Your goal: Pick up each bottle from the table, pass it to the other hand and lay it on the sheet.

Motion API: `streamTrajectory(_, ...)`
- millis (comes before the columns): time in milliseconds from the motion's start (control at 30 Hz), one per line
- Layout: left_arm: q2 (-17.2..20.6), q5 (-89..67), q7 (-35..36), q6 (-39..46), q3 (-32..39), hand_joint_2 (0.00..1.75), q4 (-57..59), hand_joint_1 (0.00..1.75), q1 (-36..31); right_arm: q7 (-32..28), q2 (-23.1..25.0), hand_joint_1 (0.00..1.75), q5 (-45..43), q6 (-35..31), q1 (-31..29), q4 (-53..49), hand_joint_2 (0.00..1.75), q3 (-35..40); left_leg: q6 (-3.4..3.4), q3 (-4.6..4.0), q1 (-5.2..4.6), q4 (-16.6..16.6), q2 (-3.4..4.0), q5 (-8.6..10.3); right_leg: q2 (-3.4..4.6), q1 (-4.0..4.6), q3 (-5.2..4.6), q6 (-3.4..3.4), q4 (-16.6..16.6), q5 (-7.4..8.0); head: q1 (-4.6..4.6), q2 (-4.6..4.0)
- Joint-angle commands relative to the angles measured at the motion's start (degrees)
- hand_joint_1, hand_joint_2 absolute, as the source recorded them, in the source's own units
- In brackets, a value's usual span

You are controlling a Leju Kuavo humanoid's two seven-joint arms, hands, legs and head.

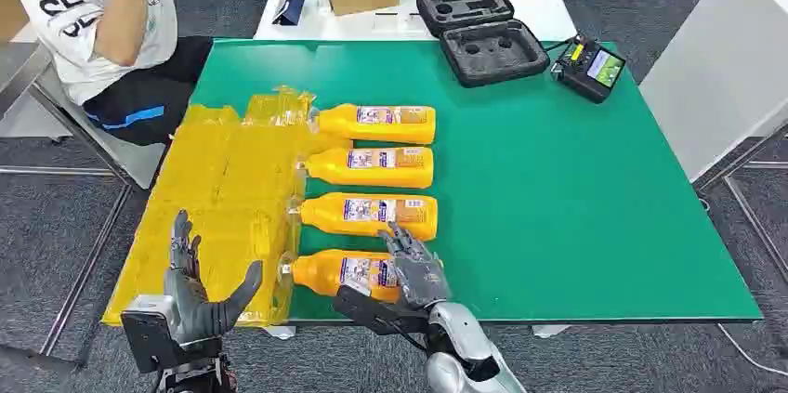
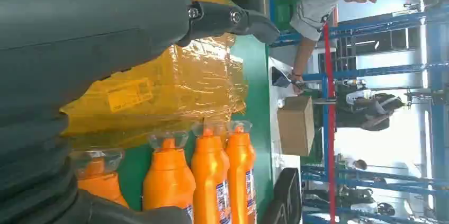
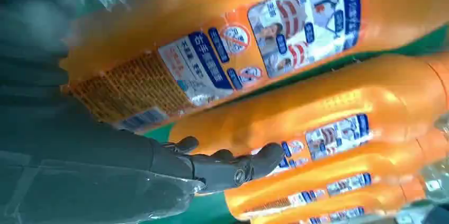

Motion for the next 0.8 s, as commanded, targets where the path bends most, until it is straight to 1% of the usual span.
streamTrajectory(33,-0.1,0.3,0.4,-0.1,0.7,1.75,3.1,0.0,-1.4,1.5,-0.9,0.0,0.3,1.8,-2.6,6.7,1.75,0.7,-0.01,0.25,-0.01,-0.1,-0.02,-0.06,0.03,-0.02,0.24,-0.01,-0.1,-0.06,0.0,0.0)
streamTrajectory(67,-0.1,0.3,0.4,-0.1,0.7,1.75,3.2,0.0,-1.4,1.7,-0.9,0.0,0.7,2.2,-2.7,7.2,1.75,0.8,-0.01,0.4,-0.03,-0.1,-0.03,-0.1,0.04,-0.03,0.39,-0.01,-0.1,-0.1,0.0,0.0)
streamTrajectory(100,-0.1,0.3,0.4,-0.1,0.7,1.75,3.2,0.0,-1.5,1.7,-0.9,0.0,0.7,2.3,-2.7,7.3,1.75,0.8,-0.01,0.24,0.0,-0.1,-0.03,-0.05,0.02,-0.01,0.24,-0.01,-0.1,-0.05,0.0,0.0)
streamTrajectory(133,-0.1,0.3,0.4,-0.1,0.8,1.75,3.3,0.0,-1.6,1.7,-1.0,0.0,0.7,2.5,-2.7,7.6,1.75,0.8,-0.02,0.38,-0.02,-0.1,-0.07,-0.08,0.0,-0.03,0.38,-0.02,-0.1,-0.1,0.0,0.0)
streamTrajectory(167,-0.1,0.3,0.4,-0.1,0.8,1.75,3.3,0.0,-1.6,1.7,-1.0,0.05,0.8,2.5,-2.7,7.6,1.75,0.9,-0.01,0.3,0.0,-0.1,-0.08,-0.06,-0.03,0.0,0.31,-0.02,-0.1,-0.08,0.02,0.0)
streamTrajectory(200,-0.1,0.3,0.4,-0.1,0.8,1.75,3.3,0.0,-1.6,1.7,-1.0,0.23,0.8,2.5,-2.6,7.7,1.75,0.9,-0.01,0.41,-0.01,-0.1,-0.1,-0.09,-0.03,-0.02,0.41,-0.03,-0.1,-0.11,0.0,0.0)
streamTrajectory(233,-0.1,0.3,0.4,-0.1,0.8,1.75,3.3,0.0,-1.6,1.7,-1.0,0.59,0.8,2.5,-2.6,7.7,1.75,0.9,-0.01,0.3,-0.01,-0.1,-0.06,-0.06,-0.01,-0.01,0.3,-0.02,-0.1,-0.07,0.02,0.0)
streamTrajectory(267,0.0,0.3,0.4,-0.1,0.9,1.75,3.2,0.0,-1.5,1.7,-1.0,0.82,0.8,2.5,-2.3,7.5,1.75,1.0,-0.01,0.23,0.0,-0.1,-0.05,-0.04,-0.01,-0.01,0.23,-0.01,-0.1,-0.05,0.0,0.0)
streamTrajectory(300,0.0,0.4,0.4,-0.1,1.0,1.75,3.1,0.0,-1.5,1.7,-1.2,1.01,1.0,2.7,-2.2,7.2,1.75,1.3,-0.02,0.37,-0.01,-0.1,-0.08,-0.07,-0.01,-0.02,0.36,-0.02,-0.1,-0.09,0.0,0.0)
streamTrajectory(333,-0.2,0.4,0.5,-0.1,1.2,1.75,3.0,0.0,-1.4,2.0,-1.4,1.29,1.1,3.3,-2.2,7.2,1.75,1.6,-0.02,0.34,-0.01,-0.1,-0.09,-0.07,-0.03,-0.01,0.34,-0.02,-0.1,-0.08,0.02,0.0)
streamTrajectory(367,-0.4,0.4,0.5,0.2,1.4,1.75,2.9,0.0,-1.4,2.2,-1.5,1.34,1.2,3.6,-2.2,7.4,1.75,1.7,-0.01,0.23,-0.01,-0.1,-0.06,-0.03,-0.02,-0.01,0.22,-0.01,-0.1,-0.04,0.0,0.0)
streamTrajectory(400,-0.5,0.4,0.5,0.4,1.8,1.75,2.6,0.0,-1.3,2.4,-1.5,1.4,1.3,4.0,-2.3,7.7,1.75,1.8,-0.02,0.38,0.0,-0.1,-0.08,-0.08,-0.02,-0.01,0.38,-0.02,-0.1,-0.09,0.0,0.0)
streamTrajectory(433,-0.5,0.4,0.4,0.6,1.9,1.75,2.4,0.0,-1.2,2.6,-1.5,1.45,1.4,4.3,-2.4,8.0,1.75,1.8,-0.01,0.33,-0.01,-0.1,-0.07,-0.05,-0.02,-0.01,0.33,-0.01,-0.1,-0.06,0.02,0.0)
streamTrajectory(467,-0.5,0.7,0.3,0.5,2.1,1.75,2.2,0.0,-1.1,2.7,-1.5,1.59,1.5,4.6,-2.4,8.3,1.75,1.9,-0.01,0.31,0.01,-0.1,-0.06,-0.05,-0.01,0.01,0.32,-0.02,-0.1,-0.05,0.0,0.0)
streamTrajectory(533,-0.5,0.7,0.3,0.6,2.2,1.75,2.1,0.0,-1.2,2.7,-1.5,1.71,1.5,4.8,-2.5,8.6,1.75,2.0,-0.01,0.41,0.0,-0.1,-0.06,-0.07,-0.01,0.0,0.42,-0.02,-0.1,-0.08,0.0,0.0)
streamTrajectory(567,-0.5,0.8,0.3,0.7,2.2,1.75,2.1,0.0,-1.2,2.8,-1.5,1.71,1.5,4.9,-2.6,8.8,1.75,2.0,-0.01,0.34,0.01,-0.1,-0.05,-0.05,-0.01,0.01,0.35,-0.01,-0.1,-0.05,0.02,0.0)
streamTrajectory(700,-0.5,0.8,0.3,0.7,2.2,1.75,2.1,0.0,-1.2,2.8,-1.5,1.71,1.5,4.9,-2.6,8.8,1.75,2.0,-0.02,0.54,0.01,-0.1,-0.1,-0.08,-0.04,0.0,0.56,-0.03,-0.1,-0.09,0.02,0.0)
streamTrajectory(767,-0.5,0.8,0.3,0.7,2.2,1.75,2.1,0.0,-1.2,2.8,-1.5,1.71,1.5,4.9,-2.6,8.8,1.75,2.0,-0.02,0.45,0.02,-0.1,-0.07,-0.04,-0.03,0.02,0.45,-0.02,-0.1,-0.04,0.02,0.0)
streamTrajectory(800,-0.5,0.8,0.3,0.7,2.2,1.75,2.1,0.0,-1.2,2.8,-1.5,1.71,1.5,4.9,-2.6,8.8,1.75,2.0,-0.02,0.57,-0.01,-0.1,-0.11,-0.07,-0.05,-0.01,0.57,-0.02,-0.1,-0.08,0.0,0.0)
